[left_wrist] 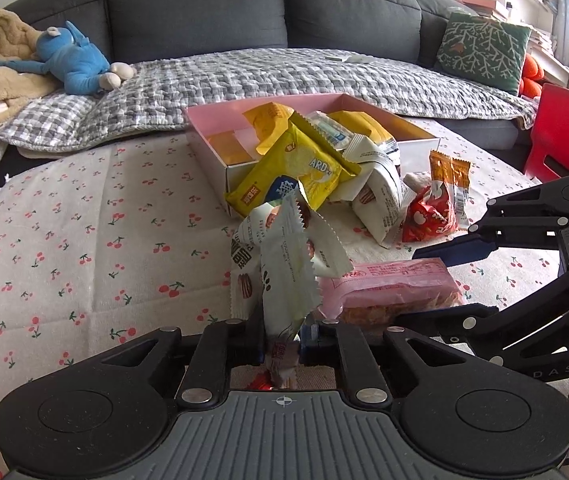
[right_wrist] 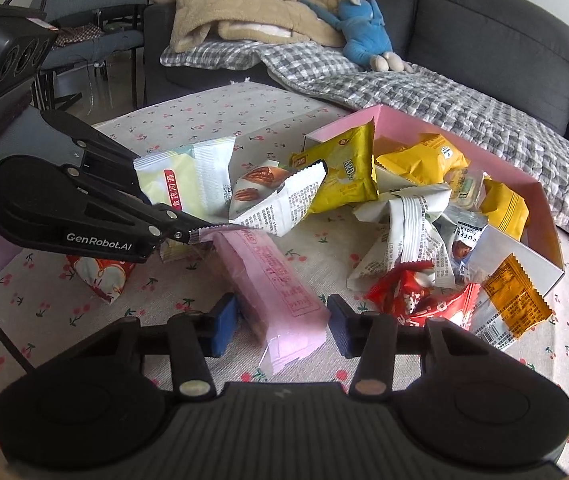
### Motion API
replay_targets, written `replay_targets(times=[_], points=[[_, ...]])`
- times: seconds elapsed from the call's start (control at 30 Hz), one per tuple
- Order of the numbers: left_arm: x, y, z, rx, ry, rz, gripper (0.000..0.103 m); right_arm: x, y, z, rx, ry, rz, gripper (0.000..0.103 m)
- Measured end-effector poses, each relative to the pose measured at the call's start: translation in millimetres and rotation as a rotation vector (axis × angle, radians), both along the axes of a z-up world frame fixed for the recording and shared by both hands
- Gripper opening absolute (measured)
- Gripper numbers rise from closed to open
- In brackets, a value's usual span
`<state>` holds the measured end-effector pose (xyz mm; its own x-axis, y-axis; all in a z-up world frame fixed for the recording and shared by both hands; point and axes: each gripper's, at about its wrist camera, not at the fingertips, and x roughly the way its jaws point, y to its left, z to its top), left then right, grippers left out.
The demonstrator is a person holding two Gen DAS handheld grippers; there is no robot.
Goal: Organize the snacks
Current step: 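Grasp the white cream-bread packet with the left tool while the right tool grasps the pink wafer packet, then carry both packets into the pink box and open both tools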
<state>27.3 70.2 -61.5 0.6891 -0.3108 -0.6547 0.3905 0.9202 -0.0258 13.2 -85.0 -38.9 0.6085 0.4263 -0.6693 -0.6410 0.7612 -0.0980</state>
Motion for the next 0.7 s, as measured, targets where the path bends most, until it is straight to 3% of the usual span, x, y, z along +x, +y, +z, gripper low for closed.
replay_targets(times=[0.2, 0.7], points=[[-0.3, 2.7, 10.3, -0.02, -0.014, 0.02, 0.012, -2.8, -7.6, 5.5, 0.031, 0.021, -0.001, 0.036], [2.8, 7.0, 29.1, -0.072, -0.016, 0.06, 0.011, -10.0, -34.9, 35.6, 0.128, 0.008, -0.09, 0.034]])
